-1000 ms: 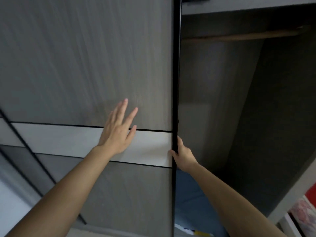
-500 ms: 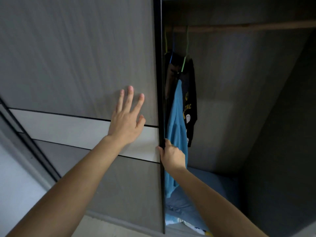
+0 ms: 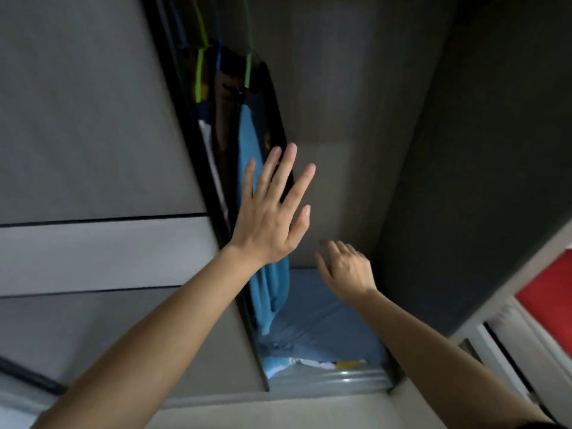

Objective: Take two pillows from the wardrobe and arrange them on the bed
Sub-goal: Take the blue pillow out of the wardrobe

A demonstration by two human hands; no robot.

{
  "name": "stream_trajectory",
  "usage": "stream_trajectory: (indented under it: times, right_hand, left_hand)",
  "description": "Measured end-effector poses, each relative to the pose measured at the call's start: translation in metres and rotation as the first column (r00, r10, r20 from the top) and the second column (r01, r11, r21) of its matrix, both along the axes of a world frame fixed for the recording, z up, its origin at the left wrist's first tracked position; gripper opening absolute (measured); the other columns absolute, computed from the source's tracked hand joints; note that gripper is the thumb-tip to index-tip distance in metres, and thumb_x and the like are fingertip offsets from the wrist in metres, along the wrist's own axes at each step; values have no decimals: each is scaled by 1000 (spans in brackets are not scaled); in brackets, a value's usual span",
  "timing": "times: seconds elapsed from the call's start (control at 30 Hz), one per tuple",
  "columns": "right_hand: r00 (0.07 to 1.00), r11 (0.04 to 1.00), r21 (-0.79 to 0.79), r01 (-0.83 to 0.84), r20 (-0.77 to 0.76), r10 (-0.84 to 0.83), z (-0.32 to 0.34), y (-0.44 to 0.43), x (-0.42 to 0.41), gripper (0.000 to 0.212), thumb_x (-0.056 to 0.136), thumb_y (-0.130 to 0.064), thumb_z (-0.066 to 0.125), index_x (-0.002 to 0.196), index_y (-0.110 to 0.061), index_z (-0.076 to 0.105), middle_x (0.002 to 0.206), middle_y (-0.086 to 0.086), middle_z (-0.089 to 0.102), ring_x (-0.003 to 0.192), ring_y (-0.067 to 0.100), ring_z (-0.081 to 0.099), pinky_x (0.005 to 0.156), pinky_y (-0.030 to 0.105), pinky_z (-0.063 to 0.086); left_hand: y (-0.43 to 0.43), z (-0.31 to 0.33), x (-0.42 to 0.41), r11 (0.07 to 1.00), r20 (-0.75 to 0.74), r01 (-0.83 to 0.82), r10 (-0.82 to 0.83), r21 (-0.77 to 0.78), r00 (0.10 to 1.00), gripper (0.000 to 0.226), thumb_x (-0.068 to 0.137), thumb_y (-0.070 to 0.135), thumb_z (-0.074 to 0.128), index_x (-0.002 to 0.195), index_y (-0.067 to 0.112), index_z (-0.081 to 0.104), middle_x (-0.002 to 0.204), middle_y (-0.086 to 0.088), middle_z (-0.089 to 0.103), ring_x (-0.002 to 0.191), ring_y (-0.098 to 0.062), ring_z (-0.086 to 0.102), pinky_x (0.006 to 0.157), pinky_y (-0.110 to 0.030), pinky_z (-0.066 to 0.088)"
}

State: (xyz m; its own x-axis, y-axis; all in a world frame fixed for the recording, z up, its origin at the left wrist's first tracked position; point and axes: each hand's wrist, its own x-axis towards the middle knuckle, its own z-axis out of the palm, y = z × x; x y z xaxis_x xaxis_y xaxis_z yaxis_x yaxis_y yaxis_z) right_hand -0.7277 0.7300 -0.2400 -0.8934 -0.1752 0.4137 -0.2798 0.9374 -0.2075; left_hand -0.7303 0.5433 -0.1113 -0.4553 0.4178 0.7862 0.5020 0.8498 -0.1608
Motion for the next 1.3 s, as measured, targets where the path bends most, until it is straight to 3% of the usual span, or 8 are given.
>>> stream_trajectory:
  times: [0.2,0.43,0.63,0.97,1.17,1.3]
  right_hand:
    - [976,982,21,185,116,-187,-44,105,-21,32,97,-38,53,113,-12,63,101,12,68,93,35,65,72,42,54]
    - [945,988,-20,154,295,-142,-118,170,-78,46,99,-38,46,137,-11,50,129,19,57,111,40,56,88,47,49]
    - [898,996,9,91,431,-87,-179,192,-125,60,99,-41,44,150,-11,36,155,21,35,131,40,44,103,46,40]
    - [765,998,56,-35,644,-9,-308,184,-160,76,95,-48,51,157,-15,22,164,22,13,149,40,18,119,51,21]
    - [720,993,77,-91,694,12,-428,153,-170,78,98,-47,48,158,-11,12,164,25,4,150,45,9,120,56,14]
    - [680,991,103,-86,733,-17,-533,136,-170,83,96,-47,50,159,-14,8,164,26,2,150,47,5,120,59,12]
  left_hand:
    - [50,-87,-56,994,245,-20,45,-104,968,58,96,39,43,148,17,35,160,-17,20,148,-34,17,116,-60,19]
    - [97,-191,-104,964,537,-150,248,-220,807,58,99,44,35,147,13,32,158,-22,22,146,-38,22,114,-61,18]
    - [116,-264,-125,928,650,-245,371,-280,663,61,95,43,39,146,10,31,154,-26,28,142,-44,26,112,-62,25]
    - [111,-396,-155,900,805,-240,433,-363,405,69,94,40,44,153,15,19,159,-24,18,145,-44,18,117,-58,16]
    - [96,-525,-179,912,833,-240,403,-332,380,64,99,42,37,154,13,20,160,-24,16,147,-42,14,118,-58,13]
    - [86,-638,-189,915,866,-179,400,-361,299,67,96,41,36,154,14,17,161,-22,11,148,-40,11,118,-58,14]
